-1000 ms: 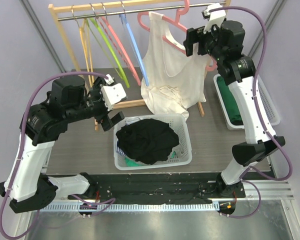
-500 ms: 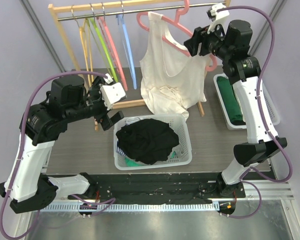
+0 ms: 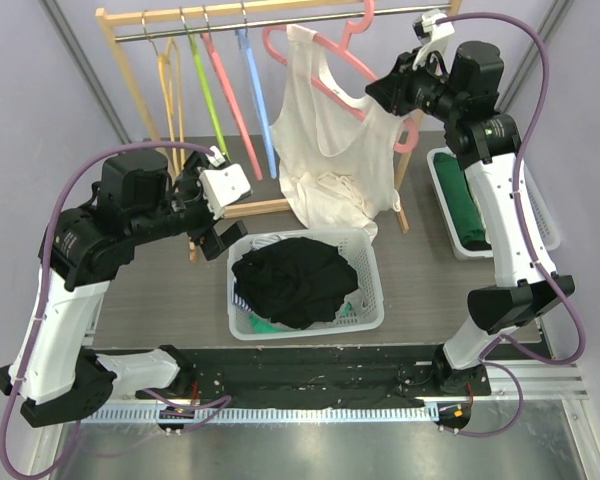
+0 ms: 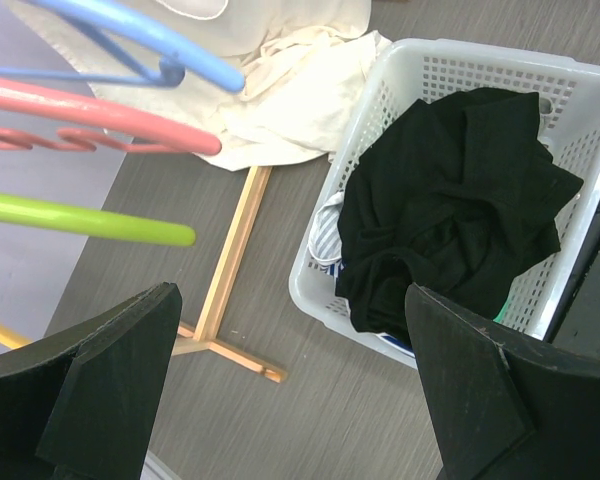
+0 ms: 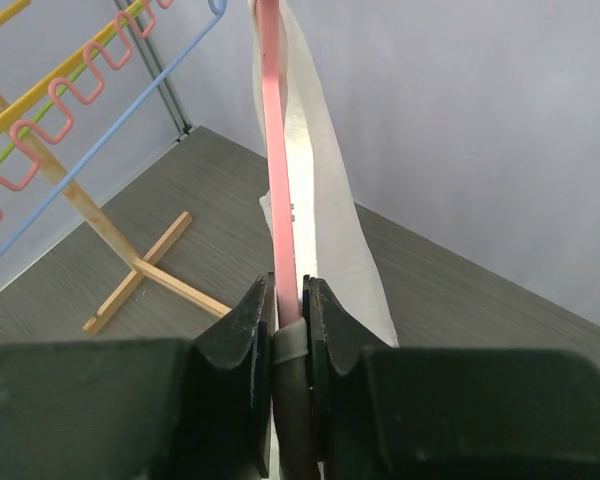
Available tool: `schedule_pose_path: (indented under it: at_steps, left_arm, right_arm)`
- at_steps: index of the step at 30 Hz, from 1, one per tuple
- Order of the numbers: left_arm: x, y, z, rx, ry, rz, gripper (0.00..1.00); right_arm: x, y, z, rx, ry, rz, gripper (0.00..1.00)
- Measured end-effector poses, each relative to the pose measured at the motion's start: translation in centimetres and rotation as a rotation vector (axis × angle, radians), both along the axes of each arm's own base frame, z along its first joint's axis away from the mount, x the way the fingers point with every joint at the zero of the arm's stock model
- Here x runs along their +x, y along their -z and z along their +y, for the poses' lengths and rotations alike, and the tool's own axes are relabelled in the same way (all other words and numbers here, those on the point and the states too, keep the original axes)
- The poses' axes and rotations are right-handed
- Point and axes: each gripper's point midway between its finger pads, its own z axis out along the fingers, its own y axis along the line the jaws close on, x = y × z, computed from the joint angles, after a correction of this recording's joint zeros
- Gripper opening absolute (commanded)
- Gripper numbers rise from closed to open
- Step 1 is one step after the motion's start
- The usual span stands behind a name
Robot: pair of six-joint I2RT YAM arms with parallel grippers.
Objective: Remove the tank top from the hanger
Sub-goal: Pick up the hanger from the clothesline.
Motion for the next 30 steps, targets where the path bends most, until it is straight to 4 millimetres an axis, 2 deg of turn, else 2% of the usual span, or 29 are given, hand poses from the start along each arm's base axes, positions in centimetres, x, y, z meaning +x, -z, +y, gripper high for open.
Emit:
schedule_pose_path:
  at_steps: [3,4,6,7,8,13,17,24,25,28,29,30]
  left_arm:
    - [0.1,0.0,0.1,0.0,-0.004,0.0,0.99]
    - [0.1,0.0,0.1,0.0,-0.006,0.0,1.0]
    - [0.1,0.0,0.1,0.0,-0.006,0.0,1.0]
    - [0.1,0.0,0.2,0.0,-0.008,0.0,1.0]
    - [0.2,0.0,0.2,0.0,-0.009,0.0,1.0]
    - [0.2,0.0,0.2,0.0,-0.01,0.0,1.0]
    - [0.2,0.0,0.2,0.0,-0.01,0.0,1.0]
    - [0.2,0.0,0.2,0.0,-0.012,0.001,1.0]
    - [0.2,0.0,0.2,0.0,-0.012,0.001,1.0]
    - [0.2,0.0,0.3,0.0,-0.012,0.001,1.0]
    - [0.2,0.0,0.3,0.0,-0.012,0.001,1.0]
    - [0.2,0.0,0.3,0.0,-0.013,0.001,1.0]
  right_arm:
    - [-0.5,-0.2,0.4,-0.004,-0.012,0.004,0.24]
    - [-0.7,-0.3,0.6,-0.006,-0.015,0.006,0.34]
    - [-1.3,-0.5,1.3,-0.012,-0.031,0.007,0.39]
    - [-1.6,-0.5,1.7,-0.019,-0.04,0.007,0.46]
    - [-1.8,-0.5,2.1,-0.027,-0.049,0.005,0.48]
    - [-3.1,0.2,3.4,-0.073,-0.074,0.038,0.45]
    - [-3.5,0.6,3.7,-0.109,-0.053,0.055,0.45]
    - [-2.9,1.8,4.3,-0.189,0.027,0.08,0.45]
    - [-2.9,2.0,4.4,-0.2,0.034,0.083,0.43]
    - [-2.9,2.6,4.6,-0.239,0.068,0.088,0.26]
    - [-2.8,2.7,4.5,-0.246,0.083,0.09,0.15]
    - [-2.9,2.7,4.3,-0.253,0.101,0.094,0.1]
